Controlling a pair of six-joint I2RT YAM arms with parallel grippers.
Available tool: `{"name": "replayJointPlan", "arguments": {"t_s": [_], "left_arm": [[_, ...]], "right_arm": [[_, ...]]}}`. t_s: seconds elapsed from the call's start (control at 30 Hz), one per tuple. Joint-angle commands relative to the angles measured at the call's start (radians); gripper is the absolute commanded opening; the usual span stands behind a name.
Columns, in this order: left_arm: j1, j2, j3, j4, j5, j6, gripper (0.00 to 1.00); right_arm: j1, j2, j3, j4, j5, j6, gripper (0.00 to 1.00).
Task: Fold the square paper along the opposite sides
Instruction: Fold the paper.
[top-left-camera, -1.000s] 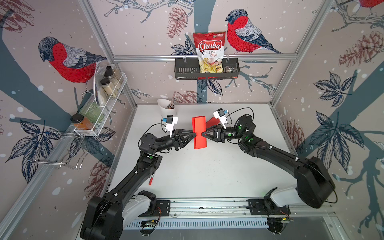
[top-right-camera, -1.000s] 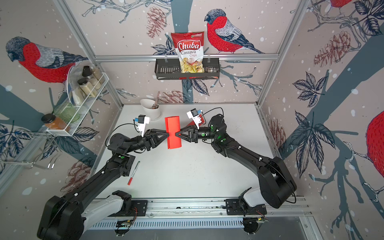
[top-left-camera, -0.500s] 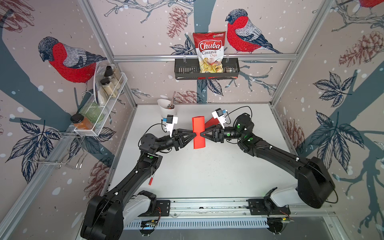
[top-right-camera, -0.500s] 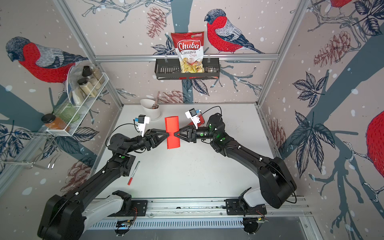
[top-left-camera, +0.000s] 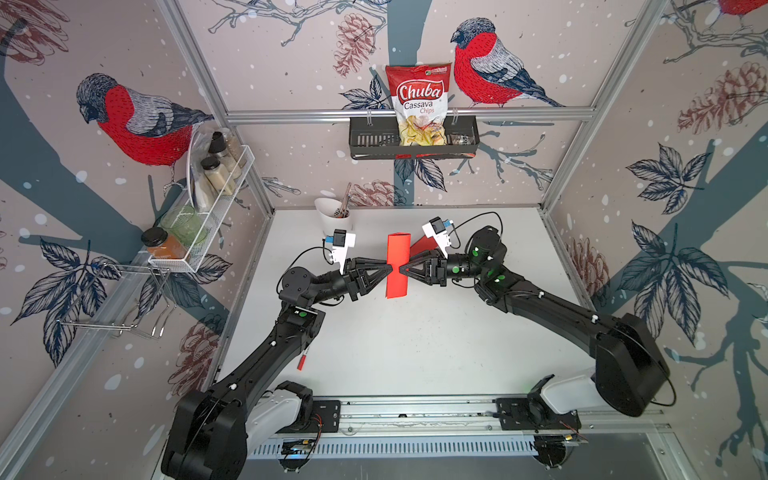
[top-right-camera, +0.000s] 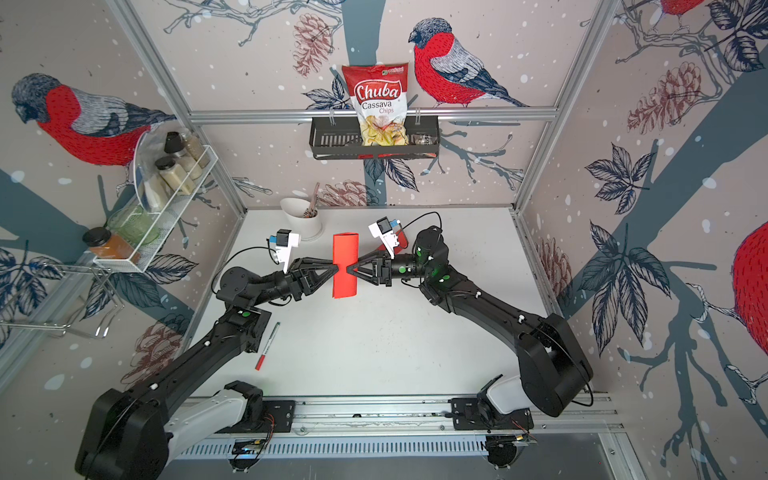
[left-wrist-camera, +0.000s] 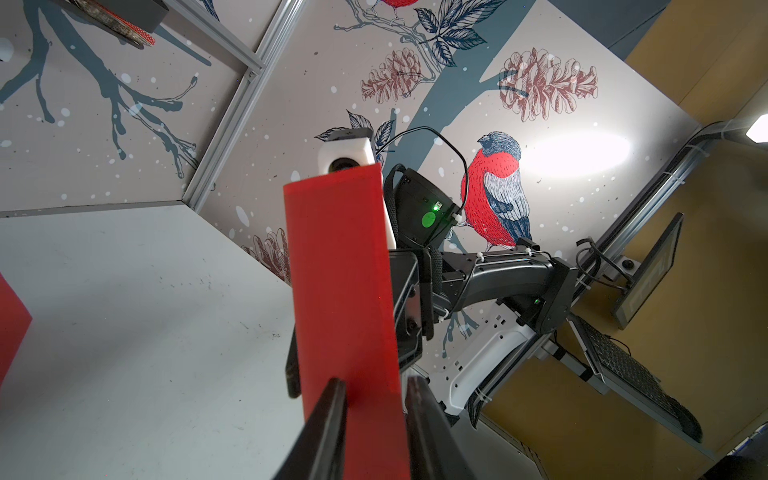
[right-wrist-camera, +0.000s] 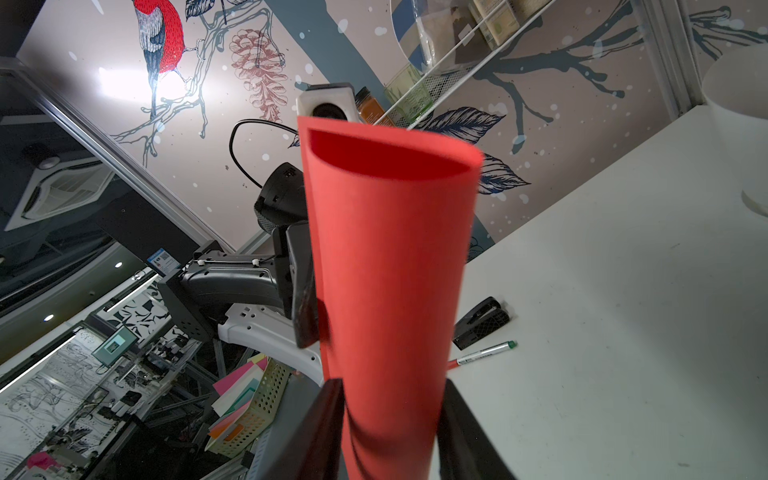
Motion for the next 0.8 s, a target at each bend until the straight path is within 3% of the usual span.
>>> {"name": "replayJointPlan", "arguments": {"t_s": [0.0,0.53,0.63,0.73,0.77], "left_arm": [[0.002,-0.001,-0.003,0.005,0.0,0.011,0.29],[-0.003,0.001,0.002,-0.032,-0.017,0.029,0.27],[-0.004,-0.001,0.003,-0.039,-0.019,0.032,0.2],[-0.004,-0.002,0.008,-0.05,-0.02,0.037,0.0],[-0.004,-0.001,0.011,-0.06,-0.02,0.042,0.0]], "right_arm": [[0.001,0.0,0.007,0.002,0.009,-0.007,0.41],[0.001,-0.002,0.002,0.014,0.02,0.006,0.41],[0.002,-0.003,0.001,0.01,0.023,0.001,0.41],[0.003,-0.004,0.001,0.003,0.027,-0.003,0.41],[0.002,-0.005,0.0,0.002,0.027,-0.004,0.41]]}}
